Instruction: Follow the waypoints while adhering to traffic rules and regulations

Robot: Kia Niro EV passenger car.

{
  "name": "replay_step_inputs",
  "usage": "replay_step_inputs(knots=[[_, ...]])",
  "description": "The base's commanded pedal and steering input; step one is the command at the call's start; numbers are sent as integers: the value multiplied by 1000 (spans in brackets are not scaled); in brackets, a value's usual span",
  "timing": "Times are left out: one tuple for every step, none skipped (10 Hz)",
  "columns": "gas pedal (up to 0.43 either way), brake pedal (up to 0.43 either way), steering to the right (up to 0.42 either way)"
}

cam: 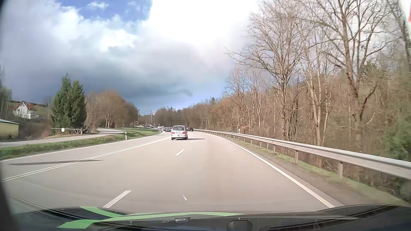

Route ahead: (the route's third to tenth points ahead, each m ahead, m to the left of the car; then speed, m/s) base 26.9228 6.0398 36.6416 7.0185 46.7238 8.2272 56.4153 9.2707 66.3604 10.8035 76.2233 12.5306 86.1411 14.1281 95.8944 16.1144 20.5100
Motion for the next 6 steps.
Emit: replay_step_inputs(knots=[[157, 0, -18], [157, 0, -18], [157, 0, -18], [157, 0, -18], [157, 0, -18], [157, 0, -18]])
